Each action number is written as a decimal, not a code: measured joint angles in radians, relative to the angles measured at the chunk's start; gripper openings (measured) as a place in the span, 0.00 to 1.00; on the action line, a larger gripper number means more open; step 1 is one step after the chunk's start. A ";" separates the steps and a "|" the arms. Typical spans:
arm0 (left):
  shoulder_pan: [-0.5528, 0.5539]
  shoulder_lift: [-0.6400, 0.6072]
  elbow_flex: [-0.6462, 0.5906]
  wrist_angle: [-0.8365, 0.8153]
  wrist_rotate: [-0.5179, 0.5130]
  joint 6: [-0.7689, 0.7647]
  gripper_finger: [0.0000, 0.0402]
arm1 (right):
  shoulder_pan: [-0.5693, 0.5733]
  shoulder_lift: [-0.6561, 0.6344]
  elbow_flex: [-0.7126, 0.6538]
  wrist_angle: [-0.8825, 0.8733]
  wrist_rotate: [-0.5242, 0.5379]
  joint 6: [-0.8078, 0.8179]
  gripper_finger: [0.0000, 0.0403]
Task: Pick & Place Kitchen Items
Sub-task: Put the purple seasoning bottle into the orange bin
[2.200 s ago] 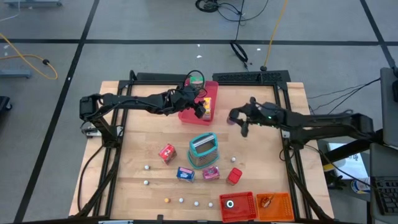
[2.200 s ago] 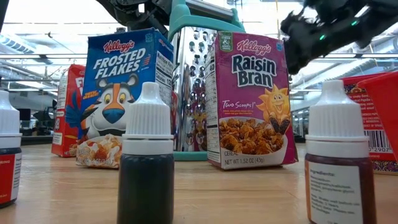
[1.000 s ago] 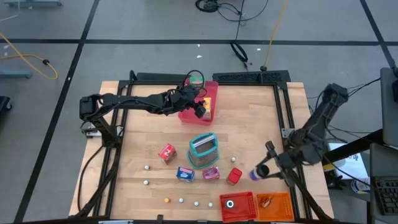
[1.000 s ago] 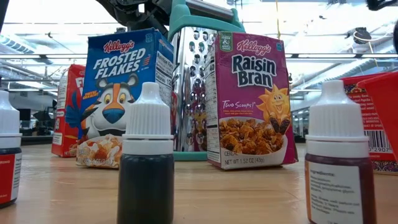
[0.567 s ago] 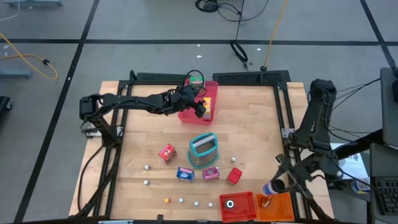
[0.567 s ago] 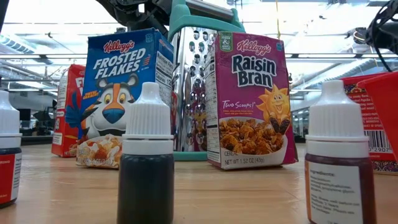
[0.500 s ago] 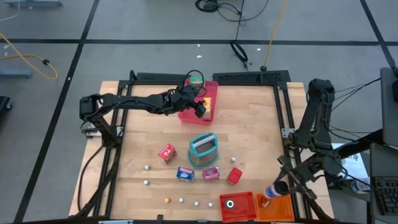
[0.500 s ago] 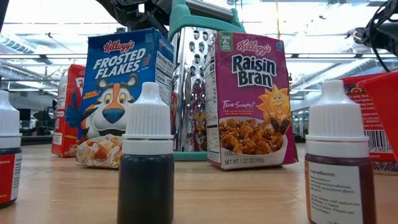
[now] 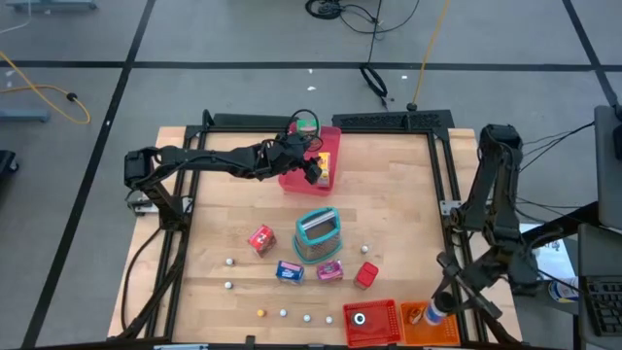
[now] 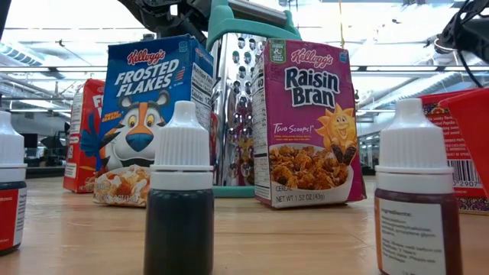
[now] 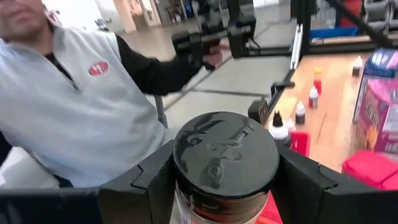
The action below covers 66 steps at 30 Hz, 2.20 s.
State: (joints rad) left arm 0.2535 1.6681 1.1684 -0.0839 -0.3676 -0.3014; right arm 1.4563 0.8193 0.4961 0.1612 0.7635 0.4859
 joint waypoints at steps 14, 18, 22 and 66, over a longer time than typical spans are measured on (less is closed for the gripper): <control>0.000 0.000 0.000 0.001 0.000 -0.016 0.64 | 0.000 0.182 0.000 0.014 -0.001 0.196 0.49; 0.000 0.000 0.000 0.002 0.000 -0.016 0.64 | 0.000 0.212 0.000 0.012 -0.001 0.215 0.49; 0.000 0.000 0.000 0.001 0.000 -0.016 0.64 | 0.000 0.245 0.000 0.007 -0.001 0.251 0.49; 0.000 0.000 0.000 0.001 0.000 -0.016 0.64 | -0.002 0.376 -0.149 0.279 0.074 0.339 0.58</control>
State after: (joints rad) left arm 0.2534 1.6680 1.1683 -0.0830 -0.3678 -0.3176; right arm 1.4548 1.1950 0.3470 0.4400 0.8371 0.8247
